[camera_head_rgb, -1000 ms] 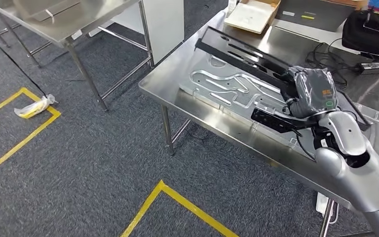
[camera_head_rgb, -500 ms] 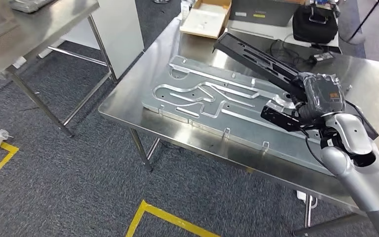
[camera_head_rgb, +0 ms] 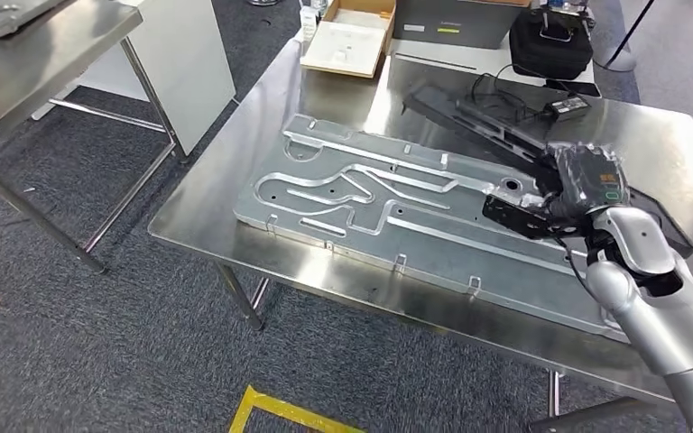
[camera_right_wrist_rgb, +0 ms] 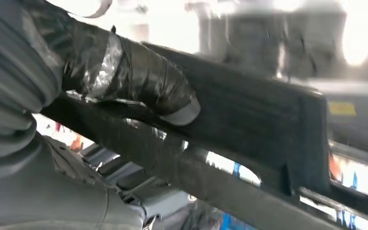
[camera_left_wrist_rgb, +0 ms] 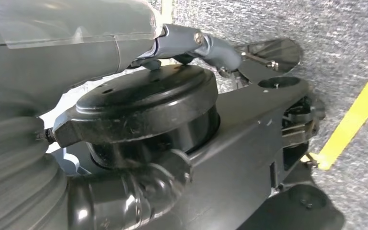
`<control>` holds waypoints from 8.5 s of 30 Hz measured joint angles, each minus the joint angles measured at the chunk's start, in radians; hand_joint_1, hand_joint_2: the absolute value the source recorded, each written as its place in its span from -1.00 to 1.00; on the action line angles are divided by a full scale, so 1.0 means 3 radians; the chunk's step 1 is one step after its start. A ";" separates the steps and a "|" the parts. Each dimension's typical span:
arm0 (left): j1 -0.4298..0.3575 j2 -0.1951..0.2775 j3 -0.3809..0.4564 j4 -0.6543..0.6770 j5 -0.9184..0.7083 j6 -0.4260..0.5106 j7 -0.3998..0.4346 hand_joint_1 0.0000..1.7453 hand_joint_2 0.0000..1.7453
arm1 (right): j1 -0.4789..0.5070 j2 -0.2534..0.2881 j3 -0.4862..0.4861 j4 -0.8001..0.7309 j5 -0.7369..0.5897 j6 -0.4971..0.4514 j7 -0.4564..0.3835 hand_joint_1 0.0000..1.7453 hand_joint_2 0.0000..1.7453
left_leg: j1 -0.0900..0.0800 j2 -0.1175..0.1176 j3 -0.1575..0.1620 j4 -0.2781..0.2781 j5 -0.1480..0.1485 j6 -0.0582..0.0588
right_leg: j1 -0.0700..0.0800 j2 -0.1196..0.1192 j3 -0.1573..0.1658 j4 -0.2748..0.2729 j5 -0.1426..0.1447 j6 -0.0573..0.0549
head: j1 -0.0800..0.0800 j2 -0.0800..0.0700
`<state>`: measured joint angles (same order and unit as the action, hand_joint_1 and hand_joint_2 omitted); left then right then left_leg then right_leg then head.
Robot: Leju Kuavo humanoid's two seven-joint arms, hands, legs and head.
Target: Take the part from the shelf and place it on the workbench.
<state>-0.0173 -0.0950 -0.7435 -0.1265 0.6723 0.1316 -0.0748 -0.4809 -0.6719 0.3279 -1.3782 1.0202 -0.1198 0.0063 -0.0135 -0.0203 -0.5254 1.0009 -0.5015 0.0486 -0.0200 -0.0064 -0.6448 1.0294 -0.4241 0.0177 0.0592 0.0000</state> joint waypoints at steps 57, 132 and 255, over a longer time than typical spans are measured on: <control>-0.0001 0.0028 0.0006 0.0001 0.0058 -0.0062 0.0096 -1.00 -1.00 | -0.0422 0.1114 0.1395 -0.0145 0.0735 -0.0552 0.0045 -1.00 -1.00 | 0.0016 0.0049 0.0130 -0.0066 -0.0052 -0.0064 | 0.0020 0.0082 0.0093 -0.0002 -0.0019 -0.0073 | -0.0002 0.0000; -0.0085 -0.0022 0.0006 -0.0023 0.0004 -0.0021 0.0121 -1.00 -1.00 | -0.0290 0.1325 0.2478 -0.1189 0.0606 -0.0560 0.0250 -1.00 1.00 | -0.0051 -0.0141 -0.0431 0.0129 0.0292 0.0040 | 0.0143 0.0047 -0.0006 0.0871 -0.0621 -0.0185 | 0.0006 0.0000; -0.0041 -0.0010 0.0007 -0.0035 0.0037 0.0060 -0.0031 -1.00 -1.00 | -0.0510 0.1356 0.2699 -0.1023 0.0201 -0.0301 0.0006 -1.00 -1.00 | 0.0051 0.0018 -0.0044 -0.0007 0.0041 -0.0041 | 0.0029 0.0020 -0.0343 0.0908 -0.0431 -0.0045 | -0.0067 0.0000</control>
<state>-0.0295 -0.0980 -0.7415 -0.1369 0.6834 0.1497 -0.0839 -0.6338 -0.2651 1.1376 -1.6852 1.0804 -0.2101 0.0081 0.0019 -0.0149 -0.5386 0.9987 -0.4891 0.0364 -0.0113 -0.0004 -0.7478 1.3019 -0.5534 0.0042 0.0392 0.0000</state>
